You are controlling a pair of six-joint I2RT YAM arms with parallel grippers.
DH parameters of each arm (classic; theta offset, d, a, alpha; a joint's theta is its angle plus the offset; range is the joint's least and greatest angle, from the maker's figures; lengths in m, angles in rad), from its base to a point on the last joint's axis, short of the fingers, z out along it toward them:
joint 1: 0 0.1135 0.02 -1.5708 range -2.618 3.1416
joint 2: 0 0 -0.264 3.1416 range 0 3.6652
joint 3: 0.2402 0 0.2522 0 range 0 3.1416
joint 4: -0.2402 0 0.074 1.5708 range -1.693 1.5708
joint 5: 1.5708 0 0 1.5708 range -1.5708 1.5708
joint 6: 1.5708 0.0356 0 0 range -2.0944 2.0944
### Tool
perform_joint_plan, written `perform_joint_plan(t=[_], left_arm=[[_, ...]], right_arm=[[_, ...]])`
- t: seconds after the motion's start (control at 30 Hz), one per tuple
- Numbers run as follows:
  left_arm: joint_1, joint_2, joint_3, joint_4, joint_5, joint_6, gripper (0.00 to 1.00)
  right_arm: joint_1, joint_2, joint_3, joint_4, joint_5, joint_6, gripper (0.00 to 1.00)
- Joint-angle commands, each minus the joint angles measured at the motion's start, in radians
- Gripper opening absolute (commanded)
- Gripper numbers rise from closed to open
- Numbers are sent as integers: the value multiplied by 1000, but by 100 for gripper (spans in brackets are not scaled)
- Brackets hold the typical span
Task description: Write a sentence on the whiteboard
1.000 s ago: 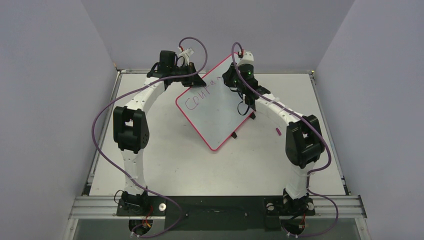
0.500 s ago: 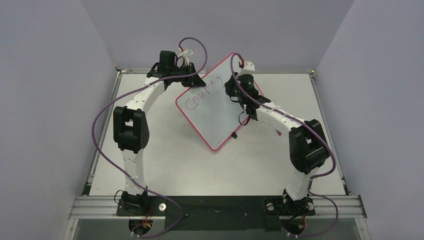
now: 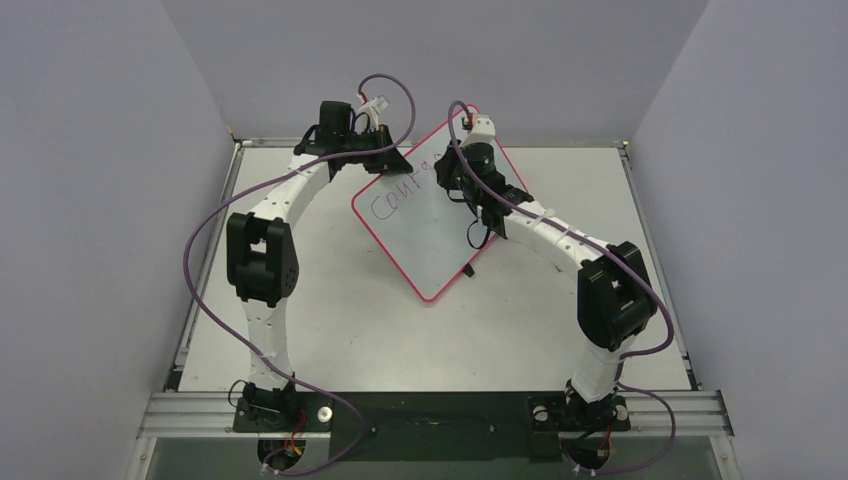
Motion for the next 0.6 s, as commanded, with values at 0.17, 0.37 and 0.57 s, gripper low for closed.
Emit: perform_joint_plan(t=[0.17,0.37,0.57], left_arm=[[-24,-29,-5,17,-37,101,0],[-26,-32,-8,19,-39,98,0],[-25,-30,-9,21,-42,98,0]], right_arm=[[-22,-92,22,9,49,-26,0],[-83,-53,35,11,41,-8,0],[-112,-3,74,16,13,1,0]])
